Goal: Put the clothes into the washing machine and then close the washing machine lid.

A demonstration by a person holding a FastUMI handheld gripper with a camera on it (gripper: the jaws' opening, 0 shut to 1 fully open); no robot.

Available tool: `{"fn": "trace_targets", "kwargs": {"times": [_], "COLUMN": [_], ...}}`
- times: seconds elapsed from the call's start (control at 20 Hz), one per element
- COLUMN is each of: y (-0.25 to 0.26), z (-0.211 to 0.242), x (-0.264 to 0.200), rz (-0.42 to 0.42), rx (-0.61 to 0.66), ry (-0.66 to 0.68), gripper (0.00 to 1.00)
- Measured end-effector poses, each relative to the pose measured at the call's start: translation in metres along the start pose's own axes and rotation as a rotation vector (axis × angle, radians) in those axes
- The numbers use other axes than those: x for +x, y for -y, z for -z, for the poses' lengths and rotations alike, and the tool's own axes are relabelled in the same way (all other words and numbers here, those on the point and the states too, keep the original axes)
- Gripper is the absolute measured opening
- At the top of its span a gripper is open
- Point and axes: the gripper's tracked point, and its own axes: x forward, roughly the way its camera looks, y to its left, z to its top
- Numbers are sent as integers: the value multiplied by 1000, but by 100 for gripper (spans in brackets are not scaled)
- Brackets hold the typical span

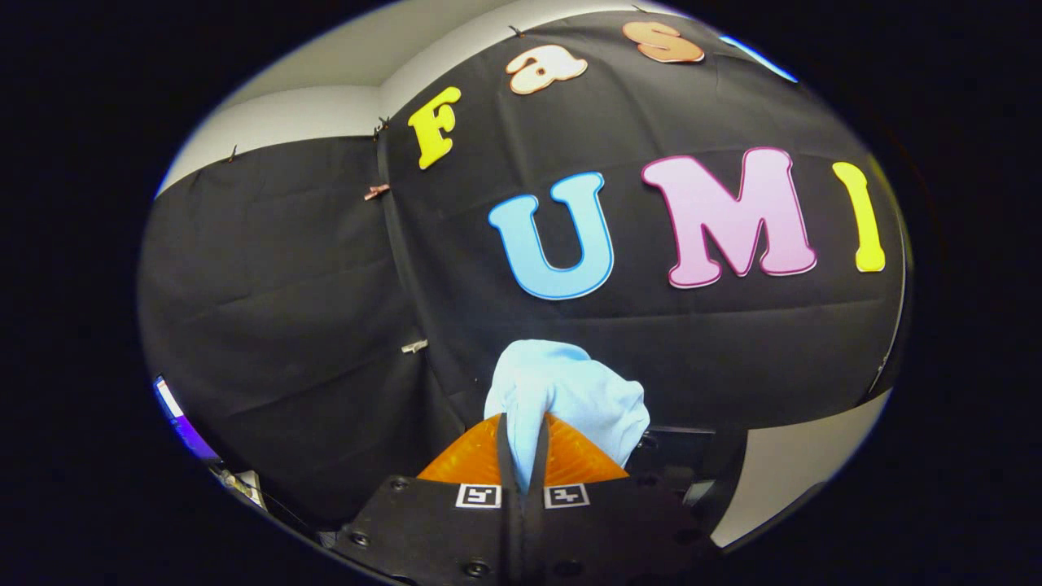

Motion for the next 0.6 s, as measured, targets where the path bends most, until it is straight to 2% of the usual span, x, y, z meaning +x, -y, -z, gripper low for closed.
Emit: {"fn": "trace_targets", "kwargs": {"times": [0.2, 0.6], "y": [8, 31], "z": [43, 141], "x": [44, 94], "rz": [-8, -38], "rx": [-7, -84], "ry": [-106, -303], "gripper": [5, 6]}}
